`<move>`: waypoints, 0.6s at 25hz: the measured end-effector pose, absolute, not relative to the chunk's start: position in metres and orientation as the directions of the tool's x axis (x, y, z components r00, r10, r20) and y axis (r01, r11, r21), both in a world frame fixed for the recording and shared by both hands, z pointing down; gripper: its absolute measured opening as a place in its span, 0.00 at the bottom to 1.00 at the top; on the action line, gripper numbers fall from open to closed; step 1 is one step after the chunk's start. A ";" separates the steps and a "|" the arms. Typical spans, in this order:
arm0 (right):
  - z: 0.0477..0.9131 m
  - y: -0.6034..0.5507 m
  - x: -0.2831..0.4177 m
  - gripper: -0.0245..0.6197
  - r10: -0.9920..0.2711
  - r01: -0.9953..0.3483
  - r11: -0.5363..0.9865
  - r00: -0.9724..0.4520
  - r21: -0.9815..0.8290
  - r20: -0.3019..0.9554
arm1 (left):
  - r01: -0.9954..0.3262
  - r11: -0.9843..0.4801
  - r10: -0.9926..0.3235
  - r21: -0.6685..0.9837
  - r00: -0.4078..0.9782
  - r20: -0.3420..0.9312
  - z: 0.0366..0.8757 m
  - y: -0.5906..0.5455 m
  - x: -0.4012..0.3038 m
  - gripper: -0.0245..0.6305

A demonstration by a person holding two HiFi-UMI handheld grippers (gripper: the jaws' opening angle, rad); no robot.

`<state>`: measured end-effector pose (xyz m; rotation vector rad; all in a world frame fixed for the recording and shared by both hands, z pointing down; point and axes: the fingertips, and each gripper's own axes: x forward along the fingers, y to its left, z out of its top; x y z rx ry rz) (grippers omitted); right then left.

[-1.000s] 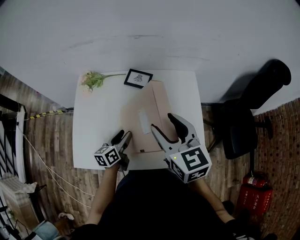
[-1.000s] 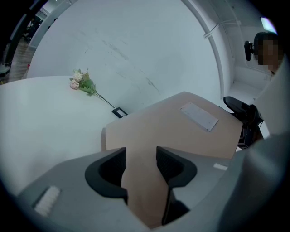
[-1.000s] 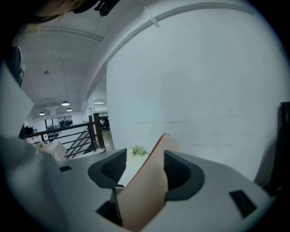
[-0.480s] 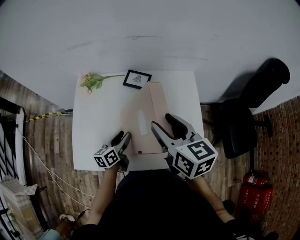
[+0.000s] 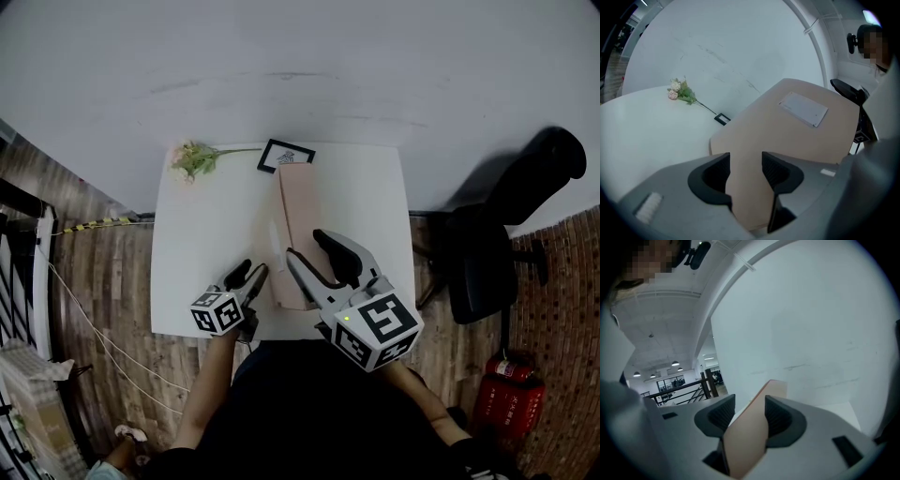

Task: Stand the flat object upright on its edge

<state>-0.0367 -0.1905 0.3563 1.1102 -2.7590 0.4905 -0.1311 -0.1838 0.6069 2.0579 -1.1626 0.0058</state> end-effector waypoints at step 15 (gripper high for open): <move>0.350 -0.173 -0.072 0.36 -0.591 -0.619 0.778 -0.780 -0.113 0.206 | -0.778 -0.324 -0.733 0.539 0.566 0.376 0.598 -0.172 -0.139 0.37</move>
